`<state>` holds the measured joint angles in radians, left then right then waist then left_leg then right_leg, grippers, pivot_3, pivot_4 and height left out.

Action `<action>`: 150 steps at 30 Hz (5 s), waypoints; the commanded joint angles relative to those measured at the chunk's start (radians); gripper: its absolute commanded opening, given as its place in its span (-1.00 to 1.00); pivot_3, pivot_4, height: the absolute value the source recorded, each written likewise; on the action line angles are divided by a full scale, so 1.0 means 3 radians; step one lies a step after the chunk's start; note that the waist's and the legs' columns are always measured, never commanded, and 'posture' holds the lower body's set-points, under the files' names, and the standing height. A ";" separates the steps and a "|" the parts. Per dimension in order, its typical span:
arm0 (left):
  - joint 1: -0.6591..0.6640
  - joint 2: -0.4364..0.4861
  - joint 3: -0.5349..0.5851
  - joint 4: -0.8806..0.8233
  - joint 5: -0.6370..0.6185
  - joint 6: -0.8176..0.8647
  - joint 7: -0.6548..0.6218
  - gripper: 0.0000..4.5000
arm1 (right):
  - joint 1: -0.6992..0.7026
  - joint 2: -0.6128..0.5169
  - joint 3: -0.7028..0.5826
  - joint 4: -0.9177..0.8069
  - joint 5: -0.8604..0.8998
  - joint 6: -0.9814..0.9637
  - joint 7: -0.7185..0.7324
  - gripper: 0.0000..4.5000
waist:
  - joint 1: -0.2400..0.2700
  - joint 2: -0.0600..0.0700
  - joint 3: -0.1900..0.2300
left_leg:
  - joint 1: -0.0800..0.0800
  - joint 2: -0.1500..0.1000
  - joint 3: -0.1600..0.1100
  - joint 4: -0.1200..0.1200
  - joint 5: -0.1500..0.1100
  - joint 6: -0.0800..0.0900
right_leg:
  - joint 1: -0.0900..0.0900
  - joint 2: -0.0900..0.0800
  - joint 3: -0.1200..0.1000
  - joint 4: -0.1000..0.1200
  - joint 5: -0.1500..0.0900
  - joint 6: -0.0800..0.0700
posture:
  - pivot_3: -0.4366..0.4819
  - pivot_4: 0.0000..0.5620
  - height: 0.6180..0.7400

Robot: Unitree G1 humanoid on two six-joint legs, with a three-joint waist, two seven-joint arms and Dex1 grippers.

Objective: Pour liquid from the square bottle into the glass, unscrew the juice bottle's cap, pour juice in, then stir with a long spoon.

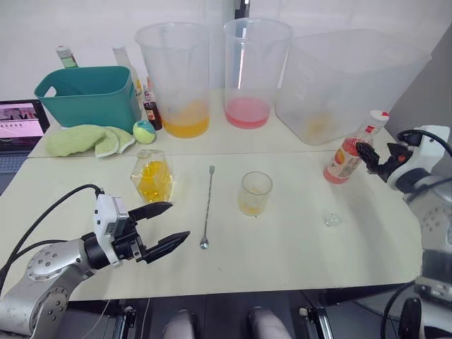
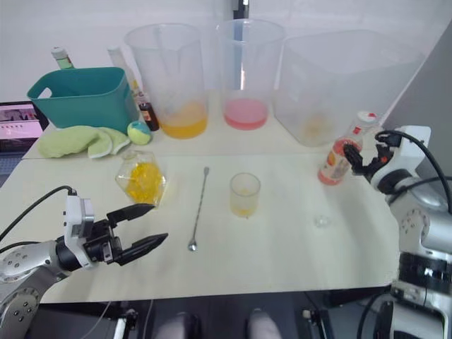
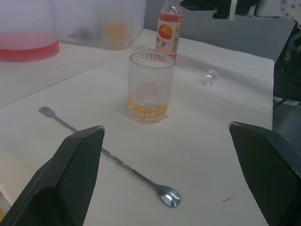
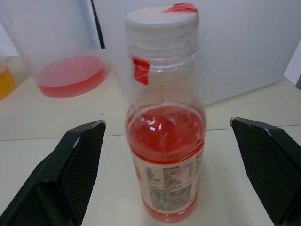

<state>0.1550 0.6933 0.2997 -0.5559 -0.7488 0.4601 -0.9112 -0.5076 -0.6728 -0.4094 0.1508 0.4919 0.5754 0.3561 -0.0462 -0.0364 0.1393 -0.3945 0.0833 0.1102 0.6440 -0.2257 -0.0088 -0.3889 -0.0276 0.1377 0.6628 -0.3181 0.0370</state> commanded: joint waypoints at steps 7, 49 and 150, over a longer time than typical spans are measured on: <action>-0.0058 -0.0016 -0.0088 -0.0137 -0.0043 -0.0020 0.0061 0.99 | -0.0559 -0.0128 0.0149 0.0610 -0.0269 -0.0391 0.0308 1.00 | 0.0001 0.0002 0.0001 | -0.0001 0.0000 0.0000 0.0001 0.0000 0.0000 | 0.0000 0.0000 0.0000 -0.0001 0.0000 0.0000 | -0.05 -0.47 0.83; -0.0452 0.0099 -0.0182 0.0457 0.0109 -0.0186 -0.0297 1.00 | 0.0446 -0.0400 -0.0957 -0.2528 0.2680 0.1658 -0.0064 -0.41 | 0.0020 0.0024 0.0013 | -0.0051 0.0000 -0.0005 0.0004 0.0001 0.0000 | -0.0047 -0.0001 -0.0005 0.0003 0.0003 0.0005 | -0.05 -0.47 0.83; -0.0662 0.0166 -0.0374 0.0590 0.0308 -0.0215 -0.0450 1.00 | 0.1401 -0.0067 0.0868 -0.3380 0.1440 0.0683 0.0325 0.99 | 0.0099 0.0009 0.0010 | -0.0066 0.0001 -0.0083 0.0055 -0.0001 0.0004 | -0.0007 0.0002 -0.0077 0.0005 0.0002 0.0001 | -0.05 -0.47 0.83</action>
<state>-0.0336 0.7453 0.1851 -0.3717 -0.6599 0.4125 -1.0435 -0.0530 -0.6580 -0.1142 -0.9145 0.9126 0.8189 0.3483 -0.0164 -0.0336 0.1422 -0.4141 0.0834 0.0853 0.6605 -0.2260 -0.0076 -0.3908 -0.0272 0.1147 0.6642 -0.3175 0.0374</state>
